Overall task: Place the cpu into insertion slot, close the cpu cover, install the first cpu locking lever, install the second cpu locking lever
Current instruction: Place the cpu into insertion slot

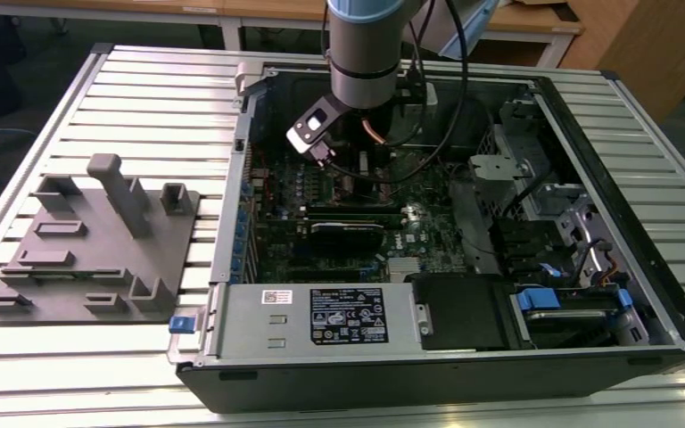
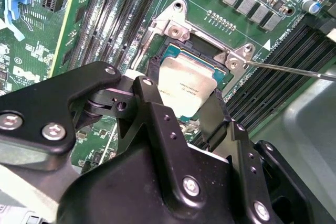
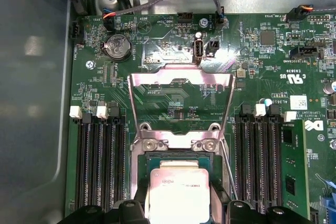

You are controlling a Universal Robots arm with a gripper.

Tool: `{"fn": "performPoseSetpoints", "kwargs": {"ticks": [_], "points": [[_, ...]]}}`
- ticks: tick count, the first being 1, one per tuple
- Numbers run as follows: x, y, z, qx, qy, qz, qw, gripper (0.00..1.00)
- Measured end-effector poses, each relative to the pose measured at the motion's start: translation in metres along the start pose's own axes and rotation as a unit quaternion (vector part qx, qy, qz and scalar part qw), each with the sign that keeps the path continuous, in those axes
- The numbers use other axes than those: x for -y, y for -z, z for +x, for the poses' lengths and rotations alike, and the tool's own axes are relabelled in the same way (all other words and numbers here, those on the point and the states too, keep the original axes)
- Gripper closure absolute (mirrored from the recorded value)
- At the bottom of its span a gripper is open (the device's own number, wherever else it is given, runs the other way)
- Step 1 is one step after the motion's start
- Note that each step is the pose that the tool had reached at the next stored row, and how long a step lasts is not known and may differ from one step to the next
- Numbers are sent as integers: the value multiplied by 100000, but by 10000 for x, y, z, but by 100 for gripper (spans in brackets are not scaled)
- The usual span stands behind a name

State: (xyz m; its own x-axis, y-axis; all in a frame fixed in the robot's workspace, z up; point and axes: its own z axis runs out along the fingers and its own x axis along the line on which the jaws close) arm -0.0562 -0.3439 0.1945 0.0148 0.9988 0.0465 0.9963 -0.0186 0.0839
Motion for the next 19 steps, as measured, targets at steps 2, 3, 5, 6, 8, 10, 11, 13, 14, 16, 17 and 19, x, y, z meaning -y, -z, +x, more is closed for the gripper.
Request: {"fn": "performPoseSetpoints", "kwargs": {"ticks": [2,3,5,6,8,10,11,13,14,16,17,19], "points": [[1,0,0,-19,7,1,100000,46],[3,0,0,-32,6,3,100000,46],[6,0,0,-53,-1,2,100000,46],[7,-1,0,-61,-4,-3,100000,46],[9,-7,-1,-59,-1,-2,100000,46],[10,-7,-1,-46,0,7,100000,46],[10,-7,-1,-43,1,9,100000,46],[11,-9,-1,-52,-3,3,100000,46],[11,-12,-1,-63,-2,-2,100000,46],[11,-14,-1,-55,-1,2,100000,46],[11,-13,-1,-47,-3,6,100000,46],[11,-14,-1,-48,-2,8,100000,46]]}}
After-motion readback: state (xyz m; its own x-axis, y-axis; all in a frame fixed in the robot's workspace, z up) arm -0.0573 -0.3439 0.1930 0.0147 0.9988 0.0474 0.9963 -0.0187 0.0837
